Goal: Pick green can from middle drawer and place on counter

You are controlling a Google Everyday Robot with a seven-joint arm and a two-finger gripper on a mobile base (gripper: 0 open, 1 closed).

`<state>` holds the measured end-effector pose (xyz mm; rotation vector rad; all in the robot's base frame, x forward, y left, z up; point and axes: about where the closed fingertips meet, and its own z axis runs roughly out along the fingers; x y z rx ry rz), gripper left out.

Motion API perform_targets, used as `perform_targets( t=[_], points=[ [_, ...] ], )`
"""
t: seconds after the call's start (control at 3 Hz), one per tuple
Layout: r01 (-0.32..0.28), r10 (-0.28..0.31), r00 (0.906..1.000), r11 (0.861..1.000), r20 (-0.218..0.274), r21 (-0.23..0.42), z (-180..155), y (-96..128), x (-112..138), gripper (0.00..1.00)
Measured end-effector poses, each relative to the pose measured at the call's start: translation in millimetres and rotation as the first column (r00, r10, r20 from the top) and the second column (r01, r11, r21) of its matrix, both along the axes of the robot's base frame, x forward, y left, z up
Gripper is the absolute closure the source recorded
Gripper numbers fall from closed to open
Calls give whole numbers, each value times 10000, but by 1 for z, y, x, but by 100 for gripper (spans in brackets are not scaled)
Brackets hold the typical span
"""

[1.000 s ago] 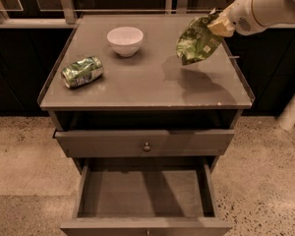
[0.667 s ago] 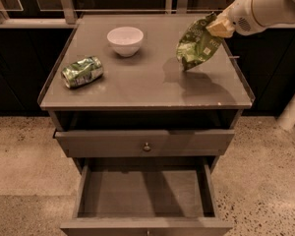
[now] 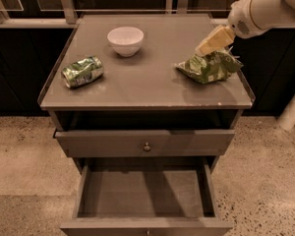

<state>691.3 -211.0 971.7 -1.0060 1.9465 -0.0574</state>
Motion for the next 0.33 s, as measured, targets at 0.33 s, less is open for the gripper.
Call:
perform_targets(
  t=[0.33],
  points=[
    [0,0,10000,10000,0,0,0,0,0,0]
  ],
)
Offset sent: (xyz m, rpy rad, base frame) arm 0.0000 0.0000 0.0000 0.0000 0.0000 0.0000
